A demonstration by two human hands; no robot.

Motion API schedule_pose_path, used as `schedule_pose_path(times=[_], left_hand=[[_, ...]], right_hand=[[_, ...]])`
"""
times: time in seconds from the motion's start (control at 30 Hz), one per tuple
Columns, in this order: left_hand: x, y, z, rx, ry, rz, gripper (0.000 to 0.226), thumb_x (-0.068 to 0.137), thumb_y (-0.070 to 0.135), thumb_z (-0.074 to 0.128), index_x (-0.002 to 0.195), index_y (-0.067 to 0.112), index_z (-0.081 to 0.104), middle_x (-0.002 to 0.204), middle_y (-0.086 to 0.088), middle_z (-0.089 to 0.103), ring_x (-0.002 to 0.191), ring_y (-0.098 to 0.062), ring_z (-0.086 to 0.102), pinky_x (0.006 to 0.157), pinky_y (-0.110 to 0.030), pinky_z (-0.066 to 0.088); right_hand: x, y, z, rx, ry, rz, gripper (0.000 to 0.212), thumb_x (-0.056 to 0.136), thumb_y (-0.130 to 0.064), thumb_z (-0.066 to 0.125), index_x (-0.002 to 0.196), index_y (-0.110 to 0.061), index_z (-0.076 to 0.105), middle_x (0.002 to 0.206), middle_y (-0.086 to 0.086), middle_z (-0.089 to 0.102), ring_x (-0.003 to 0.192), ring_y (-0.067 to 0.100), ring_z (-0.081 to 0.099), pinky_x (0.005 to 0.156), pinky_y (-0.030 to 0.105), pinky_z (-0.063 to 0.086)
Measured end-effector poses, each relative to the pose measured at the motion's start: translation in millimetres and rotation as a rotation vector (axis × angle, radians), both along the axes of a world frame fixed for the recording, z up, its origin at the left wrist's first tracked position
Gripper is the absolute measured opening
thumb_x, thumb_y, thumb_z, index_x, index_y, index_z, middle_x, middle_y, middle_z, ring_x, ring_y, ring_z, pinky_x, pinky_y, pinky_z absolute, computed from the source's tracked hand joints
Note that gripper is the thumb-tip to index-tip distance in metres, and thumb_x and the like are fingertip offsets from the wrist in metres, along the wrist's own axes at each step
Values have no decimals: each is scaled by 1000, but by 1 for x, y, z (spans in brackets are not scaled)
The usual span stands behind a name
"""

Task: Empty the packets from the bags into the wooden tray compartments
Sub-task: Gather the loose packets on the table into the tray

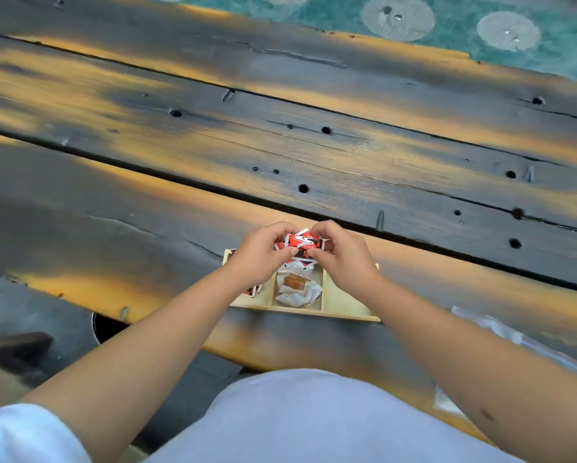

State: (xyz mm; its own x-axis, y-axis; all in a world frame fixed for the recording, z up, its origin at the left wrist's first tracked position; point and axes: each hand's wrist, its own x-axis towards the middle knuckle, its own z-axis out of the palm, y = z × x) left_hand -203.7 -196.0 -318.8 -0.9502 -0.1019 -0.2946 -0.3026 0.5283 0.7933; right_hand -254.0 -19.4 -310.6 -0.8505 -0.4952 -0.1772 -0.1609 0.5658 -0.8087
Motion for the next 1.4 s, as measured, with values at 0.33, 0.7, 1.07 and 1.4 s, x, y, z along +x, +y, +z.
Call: schedule_pose_path(times=[0.33, 0.7, 1.07, 1.4], left_hand=[[53, -57, -1, -69, -51, 127, 20, 91, 12, 65, 104, 26, 69, 95, -2, 73, 89, -20, 68, 81, -38, 57], [62, -89, -64, -272, -135, 12, 26, 89, 17, 66, 115, 18, 68, 99, -10, 71, 96, -28, 61, 77, -32, 48], [63, -95, -87, -606, -73, -252, 24, 92, 33, 61, 115, 26, 64, 116, 6, 64, 116, -24, 50, 89, -38, 37], [43, -103, -96, -530, -65, -367, 24, 89, 14, 65, 113, 11, 64, 113, -7, 60, 111, -30, 51, 94, -43, 45]], right_hand=[[38, -71, -18, 26, 3, 102, 26, 89, -8, 67, 112, -19, 61, 109, -3, 62, 80, 11, 60, 70, 21, 47], [57, -118, -72, 356, 36, 195, 27, 90, -7, 54, 116, -14, 58, 115, 11, 65, 106, 31, 59, 84, 39, 47], [63, -114, -88, 610, 349, 300, 21, 79, -14, 68, 99, -20, 66, 104, 3, 67, 94, 30, 56, 70, 37, 44], [54, -118, -88, 720, 379, 291, 28, 70, -19, 77, 95, -21, 65, 105, 3, 62, 96, 29, 56, 78, 40, 42]])
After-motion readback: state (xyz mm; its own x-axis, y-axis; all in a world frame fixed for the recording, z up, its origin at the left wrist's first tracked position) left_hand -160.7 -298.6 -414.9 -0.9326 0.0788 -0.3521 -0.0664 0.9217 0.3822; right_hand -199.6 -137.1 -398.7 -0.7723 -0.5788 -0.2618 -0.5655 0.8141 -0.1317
